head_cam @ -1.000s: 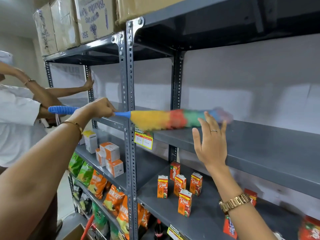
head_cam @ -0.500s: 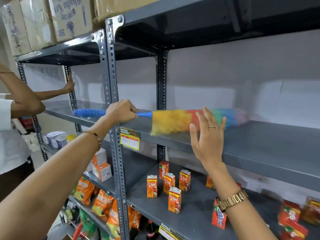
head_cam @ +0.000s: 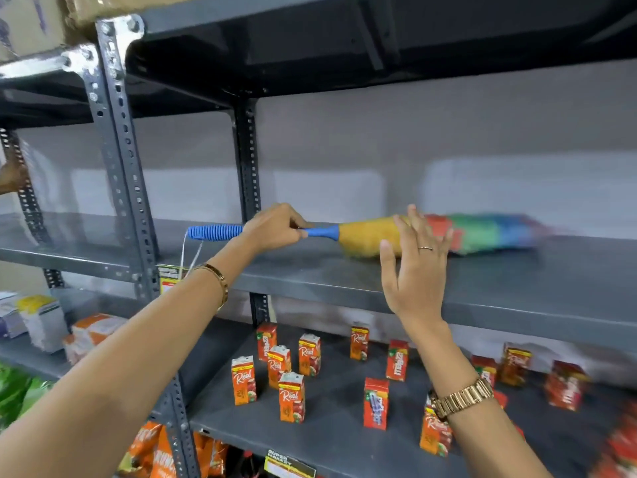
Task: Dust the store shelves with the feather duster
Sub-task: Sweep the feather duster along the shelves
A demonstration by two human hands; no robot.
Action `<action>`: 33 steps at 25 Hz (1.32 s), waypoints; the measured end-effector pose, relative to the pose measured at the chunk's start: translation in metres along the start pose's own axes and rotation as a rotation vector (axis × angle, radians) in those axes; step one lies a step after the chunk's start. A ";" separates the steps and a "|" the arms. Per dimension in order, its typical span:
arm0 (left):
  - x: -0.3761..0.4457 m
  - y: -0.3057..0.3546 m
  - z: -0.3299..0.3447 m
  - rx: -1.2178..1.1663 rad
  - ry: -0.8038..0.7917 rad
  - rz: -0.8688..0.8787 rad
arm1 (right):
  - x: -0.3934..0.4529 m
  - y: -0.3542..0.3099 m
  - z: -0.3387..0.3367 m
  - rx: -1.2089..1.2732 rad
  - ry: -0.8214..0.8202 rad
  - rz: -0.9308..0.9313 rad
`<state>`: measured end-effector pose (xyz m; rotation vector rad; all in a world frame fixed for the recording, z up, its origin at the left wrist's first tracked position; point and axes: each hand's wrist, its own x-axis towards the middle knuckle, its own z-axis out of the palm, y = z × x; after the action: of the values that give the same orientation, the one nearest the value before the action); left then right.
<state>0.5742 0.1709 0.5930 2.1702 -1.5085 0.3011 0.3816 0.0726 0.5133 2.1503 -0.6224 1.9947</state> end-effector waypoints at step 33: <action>0.025 0.335 0.120 0.108 0.344 1.467 | -0.056 0.160 -0.297 -0.780 0.266 0.279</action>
<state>0.2628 -0.0034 0.5864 0.5895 -2.5483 1.1203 0.0438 0.0511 0.4634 1.3681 -1.4160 1.6836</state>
